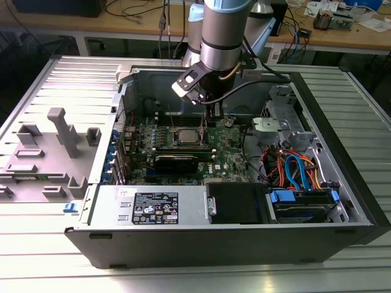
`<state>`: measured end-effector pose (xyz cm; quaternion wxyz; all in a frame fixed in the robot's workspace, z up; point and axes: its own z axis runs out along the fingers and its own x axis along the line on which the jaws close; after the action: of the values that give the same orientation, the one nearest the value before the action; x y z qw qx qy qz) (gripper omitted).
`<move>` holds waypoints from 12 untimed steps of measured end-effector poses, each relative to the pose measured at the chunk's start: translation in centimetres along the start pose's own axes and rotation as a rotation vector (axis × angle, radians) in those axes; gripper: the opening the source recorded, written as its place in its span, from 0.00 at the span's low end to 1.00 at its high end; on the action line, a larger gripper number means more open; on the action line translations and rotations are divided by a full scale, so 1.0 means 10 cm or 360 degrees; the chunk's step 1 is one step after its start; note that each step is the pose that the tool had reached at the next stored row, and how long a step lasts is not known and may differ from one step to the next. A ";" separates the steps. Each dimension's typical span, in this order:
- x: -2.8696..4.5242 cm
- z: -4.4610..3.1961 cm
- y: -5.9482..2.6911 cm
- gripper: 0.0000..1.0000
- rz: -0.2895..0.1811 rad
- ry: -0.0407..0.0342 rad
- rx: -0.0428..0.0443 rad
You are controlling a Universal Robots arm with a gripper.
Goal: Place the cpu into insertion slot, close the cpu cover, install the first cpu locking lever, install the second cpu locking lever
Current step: 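Close the cpu cover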
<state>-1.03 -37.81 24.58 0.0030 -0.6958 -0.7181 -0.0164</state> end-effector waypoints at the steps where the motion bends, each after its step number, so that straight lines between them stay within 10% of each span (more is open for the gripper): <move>1: 0.000 -0.009 -0.002 0.11 0.0000 0.0000 0.0000; 12: 0.004 -0.026 -0.094 0.11 0.0000 0.0000 0.0000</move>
<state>-1.98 -37.81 24.82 0.0031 -0.6957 -0.7181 -0.0165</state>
